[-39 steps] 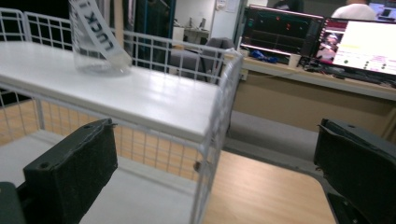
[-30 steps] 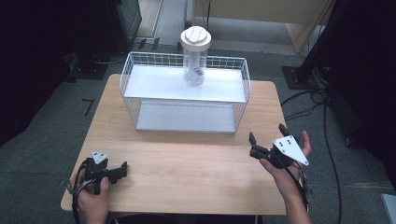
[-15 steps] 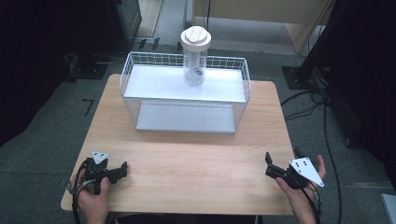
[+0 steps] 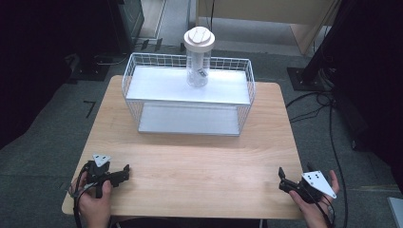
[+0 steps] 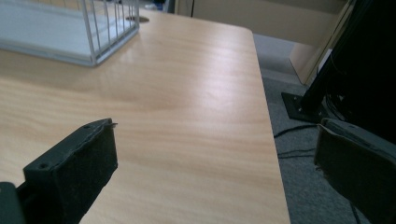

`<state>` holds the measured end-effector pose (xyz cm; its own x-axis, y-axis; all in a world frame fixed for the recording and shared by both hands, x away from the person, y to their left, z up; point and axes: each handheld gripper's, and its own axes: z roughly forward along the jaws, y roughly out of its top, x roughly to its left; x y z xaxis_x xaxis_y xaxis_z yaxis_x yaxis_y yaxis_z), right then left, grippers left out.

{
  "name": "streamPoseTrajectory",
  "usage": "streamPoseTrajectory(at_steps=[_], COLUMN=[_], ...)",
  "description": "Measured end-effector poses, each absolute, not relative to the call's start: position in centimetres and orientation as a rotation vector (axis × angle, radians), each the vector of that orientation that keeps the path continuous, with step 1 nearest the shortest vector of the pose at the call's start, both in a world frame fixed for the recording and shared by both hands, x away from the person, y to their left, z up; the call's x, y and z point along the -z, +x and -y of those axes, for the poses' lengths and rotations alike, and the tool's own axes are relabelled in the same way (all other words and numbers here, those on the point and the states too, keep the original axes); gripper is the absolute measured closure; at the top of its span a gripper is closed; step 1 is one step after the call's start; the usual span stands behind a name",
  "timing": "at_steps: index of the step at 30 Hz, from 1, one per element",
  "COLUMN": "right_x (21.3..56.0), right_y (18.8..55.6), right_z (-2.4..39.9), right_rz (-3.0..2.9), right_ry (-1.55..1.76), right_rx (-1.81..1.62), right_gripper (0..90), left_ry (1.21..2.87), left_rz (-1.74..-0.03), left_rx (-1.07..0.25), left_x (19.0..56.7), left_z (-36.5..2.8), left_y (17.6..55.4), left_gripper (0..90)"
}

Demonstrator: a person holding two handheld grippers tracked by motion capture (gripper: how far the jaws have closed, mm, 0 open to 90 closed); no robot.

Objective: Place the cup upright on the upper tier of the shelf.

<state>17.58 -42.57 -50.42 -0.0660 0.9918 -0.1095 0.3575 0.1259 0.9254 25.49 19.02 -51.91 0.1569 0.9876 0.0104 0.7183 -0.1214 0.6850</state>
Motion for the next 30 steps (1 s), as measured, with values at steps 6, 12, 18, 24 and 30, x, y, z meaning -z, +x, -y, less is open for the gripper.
streamPoseTrajectory(at_steps=[6, 12, 18, 24, 30], right_x=[51.3, 52.1, 52.2, 52.5, 52.6], right_y=[17.0, 17.4, 17.9, 18.3, 18.5], right_z=[43.4, 43.6, 43.2, 42.6, 43.0], right_rz=[-1.605, -1.679, -1.771, -1.872, -1.917], right_ry=[1.386, 1.454, 1.490, 1.504, 1.612], right_rx=[-0.914, -0.856, -0.825, -0.736, -0.802], right_gripper=[0.0, 0.0, 0.0, 0.0, 0.0], left_ry=[1.901, 1.901, 1.899, 1.900, 1.900], left_rz=[-1.617, -1.616, -1.617, -1.617, -1.617], left_rx=[-0.652, -0.653, -0.653, -0.653, -0.653], left_x=[51.9, 51.9, 51.9, 51.9, 51.9], left_z=[-19.0, -19.0, -19.0, -19.0, -19.0], left_y=[25.5, 25.5, 25.5, 25.5, 25.5], left_gripper=[0.0, 0.0, 0.0, 0.0, 0.0])
